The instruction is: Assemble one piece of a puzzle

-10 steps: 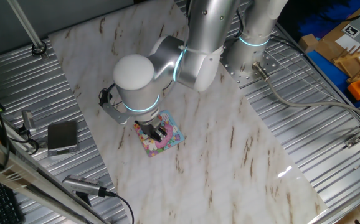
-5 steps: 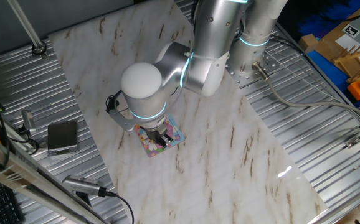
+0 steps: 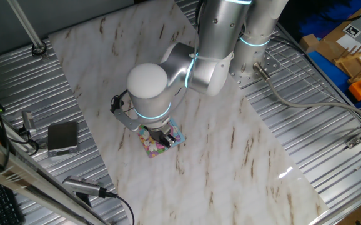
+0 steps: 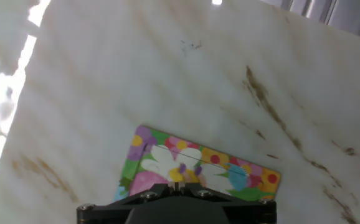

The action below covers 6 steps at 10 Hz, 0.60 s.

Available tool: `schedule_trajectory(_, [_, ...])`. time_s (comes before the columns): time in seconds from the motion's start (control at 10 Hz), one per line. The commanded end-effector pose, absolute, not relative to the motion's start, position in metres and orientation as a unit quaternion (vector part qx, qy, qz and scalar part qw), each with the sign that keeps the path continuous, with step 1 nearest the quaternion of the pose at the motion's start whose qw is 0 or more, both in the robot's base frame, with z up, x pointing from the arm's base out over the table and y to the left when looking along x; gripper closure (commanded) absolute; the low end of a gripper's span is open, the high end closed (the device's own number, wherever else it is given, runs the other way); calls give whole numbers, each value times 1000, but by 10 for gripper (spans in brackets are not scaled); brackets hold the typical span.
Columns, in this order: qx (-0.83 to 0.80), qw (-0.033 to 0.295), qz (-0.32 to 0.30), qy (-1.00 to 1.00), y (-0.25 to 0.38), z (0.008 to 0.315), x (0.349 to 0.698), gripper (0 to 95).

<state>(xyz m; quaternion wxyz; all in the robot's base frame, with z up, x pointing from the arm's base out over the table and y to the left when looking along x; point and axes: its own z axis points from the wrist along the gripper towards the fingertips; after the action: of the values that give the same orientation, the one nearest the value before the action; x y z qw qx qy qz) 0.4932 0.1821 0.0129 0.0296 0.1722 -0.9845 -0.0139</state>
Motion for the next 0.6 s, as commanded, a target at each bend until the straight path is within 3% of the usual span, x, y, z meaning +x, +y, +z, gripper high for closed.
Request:
schedule_trajectory(0.1, [164, 28, -14, -986, 183, 13, 495, 950])
schedule_trajectory(0.6, [183, 39, -10, -982, 175, 17, 493, 950])
